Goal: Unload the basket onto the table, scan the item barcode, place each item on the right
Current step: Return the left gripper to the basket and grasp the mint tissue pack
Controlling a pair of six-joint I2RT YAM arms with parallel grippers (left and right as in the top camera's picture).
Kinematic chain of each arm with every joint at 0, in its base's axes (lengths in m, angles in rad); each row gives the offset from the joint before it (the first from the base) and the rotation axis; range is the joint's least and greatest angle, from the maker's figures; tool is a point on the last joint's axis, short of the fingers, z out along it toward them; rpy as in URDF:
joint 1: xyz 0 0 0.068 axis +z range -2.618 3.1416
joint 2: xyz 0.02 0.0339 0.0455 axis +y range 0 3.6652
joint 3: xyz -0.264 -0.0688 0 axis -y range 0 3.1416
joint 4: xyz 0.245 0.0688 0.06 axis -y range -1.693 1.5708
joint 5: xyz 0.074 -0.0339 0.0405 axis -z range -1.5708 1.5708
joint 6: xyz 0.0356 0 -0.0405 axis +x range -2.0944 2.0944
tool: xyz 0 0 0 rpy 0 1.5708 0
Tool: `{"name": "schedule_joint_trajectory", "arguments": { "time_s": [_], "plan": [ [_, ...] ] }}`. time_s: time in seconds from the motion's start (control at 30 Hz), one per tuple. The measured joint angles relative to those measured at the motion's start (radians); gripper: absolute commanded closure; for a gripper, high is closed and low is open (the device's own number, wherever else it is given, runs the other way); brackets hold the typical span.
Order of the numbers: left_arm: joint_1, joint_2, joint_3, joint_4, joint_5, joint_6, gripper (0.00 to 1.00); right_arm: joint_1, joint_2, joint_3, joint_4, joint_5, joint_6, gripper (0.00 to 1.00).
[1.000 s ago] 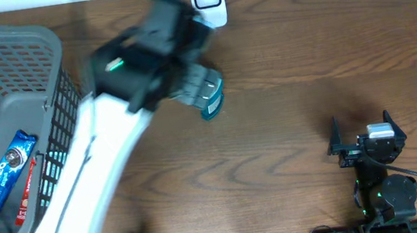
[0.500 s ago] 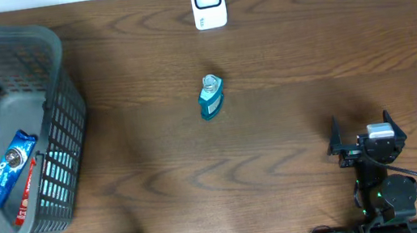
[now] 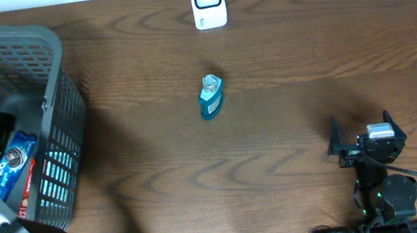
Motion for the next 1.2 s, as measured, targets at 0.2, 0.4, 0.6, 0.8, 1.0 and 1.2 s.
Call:
{"name": "schedule_joint_trajectory", "arguments": {
  "time_s": [0.2,0.4,0.6,0.8,1.0,1.2],
  "plan": [
    [0.000,0.044,-0.062,0.008,0.032,0.089,0.02,0.000,0.000,0.000,0.000,0.000,0.000,0.01],
    [0.000,0.061,-0.171,0.097,0.043,0.078,0.02,0.000,0.000,0.000,0.000,0.000,0.000,0.01],
    [-0.002,0.066,-0.309,0.196,0.043,-0.077,0.02,0.000,0.000,0.000,0.000,0.000,0.000,0.01],
    [-0.025,0.069,-0.379,0.294,0.043,-0.199,0.02,0.000,0.000,0.000,0.000,0.000,0.000,0.01],
    [-0.036,0.069,-0.380,0.336,0.043,-0.276,0.02,0.000,0.000,0.000,0.000,0.000,0.000,0.01],
    [-0.036,0.087,-0.380,0.341,0.043,-0.306,0.02,0.000,0.000,0.000,0.000,0.000,0.000,0.01]
  ]
}}
